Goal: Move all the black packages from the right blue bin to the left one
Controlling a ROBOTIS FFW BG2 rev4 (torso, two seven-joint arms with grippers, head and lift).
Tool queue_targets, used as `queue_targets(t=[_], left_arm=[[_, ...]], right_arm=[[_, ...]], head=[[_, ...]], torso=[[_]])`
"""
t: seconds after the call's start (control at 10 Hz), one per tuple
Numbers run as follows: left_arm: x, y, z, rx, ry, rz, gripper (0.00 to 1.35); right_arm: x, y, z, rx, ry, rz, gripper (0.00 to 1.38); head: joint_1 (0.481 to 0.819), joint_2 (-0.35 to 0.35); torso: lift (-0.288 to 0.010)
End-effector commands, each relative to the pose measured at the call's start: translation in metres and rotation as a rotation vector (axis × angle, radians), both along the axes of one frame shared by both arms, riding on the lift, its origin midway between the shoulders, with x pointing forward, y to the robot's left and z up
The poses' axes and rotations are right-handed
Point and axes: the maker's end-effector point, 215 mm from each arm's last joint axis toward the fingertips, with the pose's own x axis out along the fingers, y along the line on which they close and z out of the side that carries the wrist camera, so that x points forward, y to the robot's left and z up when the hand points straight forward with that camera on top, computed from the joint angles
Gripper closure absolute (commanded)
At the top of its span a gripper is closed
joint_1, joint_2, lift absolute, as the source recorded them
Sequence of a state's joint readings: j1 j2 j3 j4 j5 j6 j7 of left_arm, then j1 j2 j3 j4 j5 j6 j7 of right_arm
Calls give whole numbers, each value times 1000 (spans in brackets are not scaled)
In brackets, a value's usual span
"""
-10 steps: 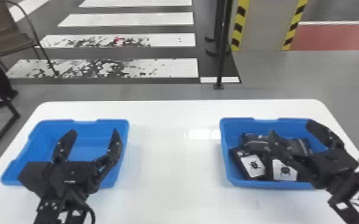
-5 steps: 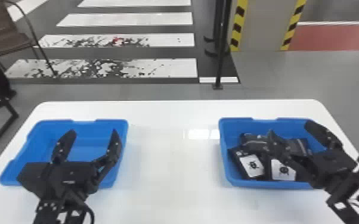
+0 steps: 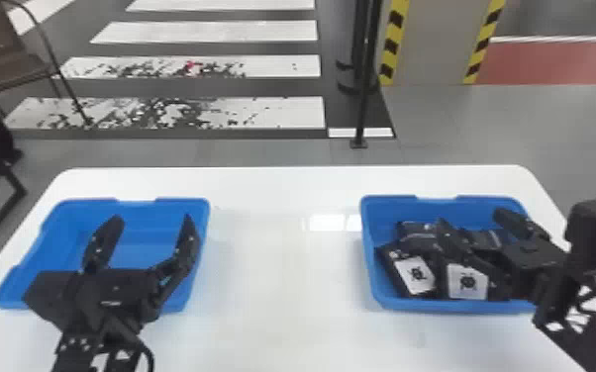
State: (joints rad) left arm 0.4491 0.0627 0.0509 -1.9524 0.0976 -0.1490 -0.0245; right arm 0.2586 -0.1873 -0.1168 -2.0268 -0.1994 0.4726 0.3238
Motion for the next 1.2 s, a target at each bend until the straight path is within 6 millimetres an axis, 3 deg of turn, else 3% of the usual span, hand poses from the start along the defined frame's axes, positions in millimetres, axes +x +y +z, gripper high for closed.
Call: queue_targets(t=[0.0, 0.3, 0.5, 0.7, 1.1], left_arm=[[0, -2, 1, -1, -3, -3, 108], [-1, -1, -2, -7, 2, -2, 108], [0, -2, -2, -8, 2, -4, 108], [0, -3, -3, -9, 2, -5, 108], [-1, -3, -6, -13, 4, -4, 108]], right_arm=[[1, -11, -13, -33, 103, -22, 91], [-24, -46, -37, -109, 289, -97, 93], [-29, -47, -62, -96, 382, -93, 94], [-37, -47, -73, -100, 432, -95, 94], [-42, -54, -73, -123, 458, -123, 101]], head=[[695, 24], [695, -14], [695, -33], [695, -36], [695, -43]], torso=[[-154], [-154], [-154], [-154], [-154]])
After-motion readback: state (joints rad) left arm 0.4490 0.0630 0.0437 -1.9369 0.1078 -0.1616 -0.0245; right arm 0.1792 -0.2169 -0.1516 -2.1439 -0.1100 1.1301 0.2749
